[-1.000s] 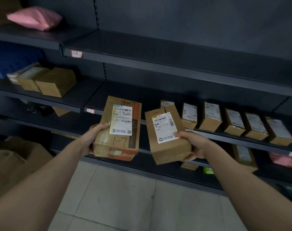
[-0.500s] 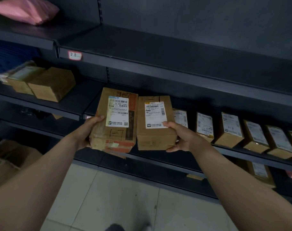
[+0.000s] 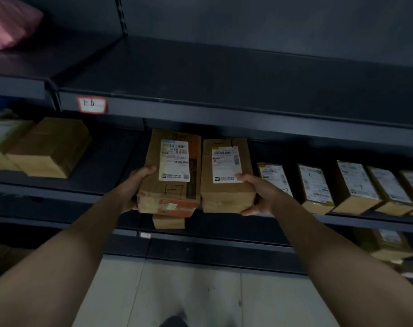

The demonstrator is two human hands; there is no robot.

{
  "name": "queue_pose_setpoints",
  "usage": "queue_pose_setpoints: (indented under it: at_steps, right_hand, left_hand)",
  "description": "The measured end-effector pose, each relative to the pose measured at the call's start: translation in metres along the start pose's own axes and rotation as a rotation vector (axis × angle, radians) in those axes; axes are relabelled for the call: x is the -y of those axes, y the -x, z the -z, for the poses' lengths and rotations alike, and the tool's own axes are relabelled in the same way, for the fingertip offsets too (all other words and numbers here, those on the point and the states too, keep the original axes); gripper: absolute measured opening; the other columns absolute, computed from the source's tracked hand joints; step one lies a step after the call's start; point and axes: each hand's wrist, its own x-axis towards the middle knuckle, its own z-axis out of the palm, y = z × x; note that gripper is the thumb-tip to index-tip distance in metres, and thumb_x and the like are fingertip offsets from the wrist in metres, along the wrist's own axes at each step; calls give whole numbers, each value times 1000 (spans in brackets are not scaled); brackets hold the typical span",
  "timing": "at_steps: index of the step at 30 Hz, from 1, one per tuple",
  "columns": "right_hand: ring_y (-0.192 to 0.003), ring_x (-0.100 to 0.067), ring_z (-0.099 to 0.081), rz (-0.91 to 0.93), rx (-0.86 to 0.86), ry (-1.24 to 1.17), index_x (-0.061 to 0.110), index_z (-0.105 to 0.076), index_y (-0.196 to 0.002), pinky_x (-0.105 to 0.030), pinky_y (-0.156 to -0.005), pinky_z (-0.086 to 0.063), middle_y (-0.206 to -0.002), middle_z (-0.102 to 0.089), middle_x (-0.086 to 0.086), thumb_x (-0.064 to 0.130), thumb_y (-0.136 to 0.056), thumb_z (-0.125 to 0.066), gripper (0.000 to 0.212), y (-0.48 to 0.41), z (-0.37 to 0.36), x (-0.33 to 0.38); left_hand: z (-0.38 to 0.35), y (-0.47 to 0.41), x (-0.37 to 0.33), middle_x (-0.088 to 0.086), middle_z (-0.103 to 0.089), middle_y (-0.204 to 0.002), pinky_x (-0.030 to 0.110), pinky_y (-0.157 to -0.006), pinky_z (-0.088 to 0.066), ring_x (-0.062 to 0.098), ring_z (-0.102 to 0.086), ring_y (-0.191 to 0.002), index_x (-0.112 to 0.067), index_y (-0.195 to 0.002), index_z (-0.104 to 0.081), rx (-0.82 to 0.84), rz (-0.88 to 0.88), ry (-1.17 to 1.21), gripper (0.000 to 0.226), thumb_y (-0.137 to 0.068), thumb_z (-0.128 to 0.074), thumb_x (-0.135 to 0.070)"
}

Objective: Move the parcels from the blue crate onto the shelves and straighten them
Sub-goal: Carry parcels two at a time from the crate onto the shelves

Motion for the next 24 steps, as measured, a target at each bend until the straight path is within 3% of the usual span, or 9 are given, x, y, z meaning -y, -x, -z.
queue_pose_setpoints:
  at_steps: [8, 11, 15, 19, 24]
  right_hand:
    - [-104, -36, -55, -8, -46, -42, 20, -56, -110, -58, -81, -51, -116, -58, -14, 38, -65, -81, 54, -30, -19, 4]
    - [-102, -35, -56, -12, -63, -59, 20, -56, -106, -59, -82, -51, -113, -58, -14, 36, -69, -79, 47, -35, -23, 6]
    - [-96, -33, -57, 2, -106, -60, 19, -56, -108, -55, -78, -53, -109, -59, -11, 34, -74, -77, 43, -37, -28, 9]
    - [-100, -32, -59, 34, -181, -8, 16, -53, -118, -49, -76, -55, -113, -60, -12, 33, -80, -73, 46, -31, -33, 12]
    - [-77, -21, -62, 105, -363, 107, 12, -55, -89, -34, -60, -52, -95, -64, -11, 25, -88, -65, 16, -17, -37, 12]
  left_hand:
    - [28, -42, -16, 16, -68, -113, 51, -79, -53, 36, -64, -101, -24, -115, -64, 142, 81, 92, 67, -58, -74, -57]
    - [37, -56, -20, 14, -67, -114, 56, -88, -48, 37, -61, -106, -26, -115, -64, 112, 42, 51, 57, -68, -68, -59]
    - [41, -64, -31, 12, -71, -104, 49, -75, -52, 34, -64, -98, -27, -106, -66, 84, 50, -7, 49, -71, -67, -60]
    - [42, -67, -39, 12, -71, -103, 48, -78, -52, 33, -64, -99, -24, -107, -67, 91, 53, -39, 49, -72, -67, -58]
    - [35, -59, -46, 13, -68, -111, 43, -81, -51, 31, -64, -97, -18, -112, -64, 19, 51, -72, 40, -84, -61, -47]
